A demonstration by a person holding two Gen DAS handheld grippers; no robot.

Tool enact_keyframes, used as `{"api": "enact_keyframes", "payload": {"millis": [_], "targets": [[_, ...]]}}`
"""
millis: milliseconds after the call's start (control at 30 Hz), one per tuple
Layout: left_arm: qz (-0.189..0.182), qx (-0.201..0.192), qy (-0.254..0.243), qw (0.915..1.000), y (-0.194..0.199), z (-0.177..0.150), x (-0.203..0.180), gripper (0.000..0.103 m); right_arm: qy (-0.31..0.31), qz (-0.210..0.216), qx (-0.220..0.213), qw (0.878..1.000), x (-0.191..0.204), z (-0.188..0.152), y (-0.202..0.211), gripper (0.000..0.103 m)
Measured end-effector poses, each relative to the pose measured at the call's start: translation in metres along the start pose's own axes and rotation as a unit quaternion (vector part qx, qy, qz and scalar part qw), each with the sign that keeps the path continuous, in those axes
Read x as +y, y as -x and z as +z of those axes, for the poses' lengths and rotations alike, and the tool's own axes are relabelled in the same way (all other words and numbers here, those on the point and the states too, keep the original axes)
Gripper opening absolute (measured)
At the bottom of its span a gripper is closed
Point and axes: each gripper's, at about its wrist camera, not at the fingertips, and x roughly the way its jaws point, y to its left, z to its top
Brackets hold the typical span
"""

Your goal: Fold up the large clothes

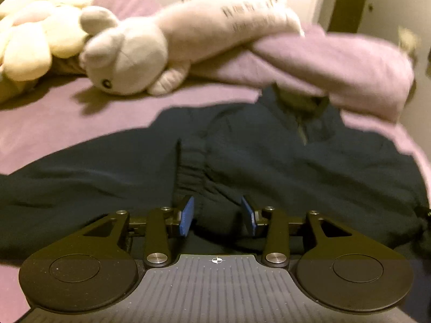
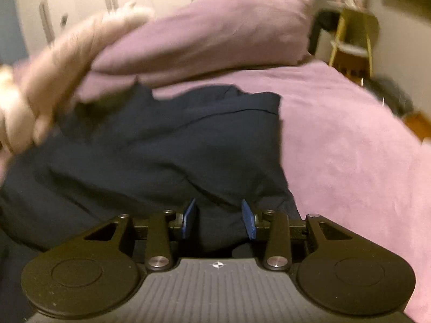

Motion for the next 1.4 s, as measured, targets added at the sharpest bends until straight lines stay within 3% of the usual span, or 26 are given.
{"api": "enact_keyframes", "payload": {"millis": [167,300,533,633,767,967,1033,1167,1233,1400], "targets": [[0.048,0.014,-0.031,0.9983,-0.029,-0.003,-0.01,0.045,0.07,-0.028,0.0,0.997,0.019,0.002,-0.02,0.038],[0.077,0.026,-0.037,0.996,-0.04,0.0,-0.008,0.06,0.082,-0.019,0.003,0.996,0.015,0.011,-0.029,0.038],[0.059,0.036,0.012,0.9975,-0.024,-0.006,0.007,0.061,0.053,0.024,-0.024,0.998,0.005,-0.009,0.018,0.038],[0.052,0.035,0.01,0.998,-0.019,-0.011,0.007,0.062,0.081,0.012,-0.021,0.996,0.005,-0.023,0.017,0.038],[0.069,0.031,-0.003,0.9971,-0.024,-0.013,-0.001,0.064,0.141,-0.022,-0.031,0.989,0.022,-0.03,0.002,0.039],[0.079,0.022,-0.011,0.9965,-0.03,-0.016,-0.004,0.07,0.158,-0.04,-0.027,0.986,0.031,-0.021,-0.013,0.04],[0.085,0.021,-0.018,0.996,-0.031,-0.017,-0.003,0.078,0.166,-0.044,-0.026,0.985,0.033,-0.022,-0.01,0.04],[0.083,0.024,0.002,0.9963,-0.024,-0.015,0.003,0.078,0.161,-0.051,-0.03,0.985,0.037,-0.019,0.017,0.041],[0.074,0.029,0.022,0.9966,-0.018,-0.016,0.007,0.077,0.149,-0.044,-0.04,0.987,0.036,-0.023,0.034,0.051],[0.078,0.048,0.003,0.9958,-0.01,-0.022,0.005,0.078,0.146,-0.056,0.024,0.987,0.035,-0.04,0.03,0.052]]}}
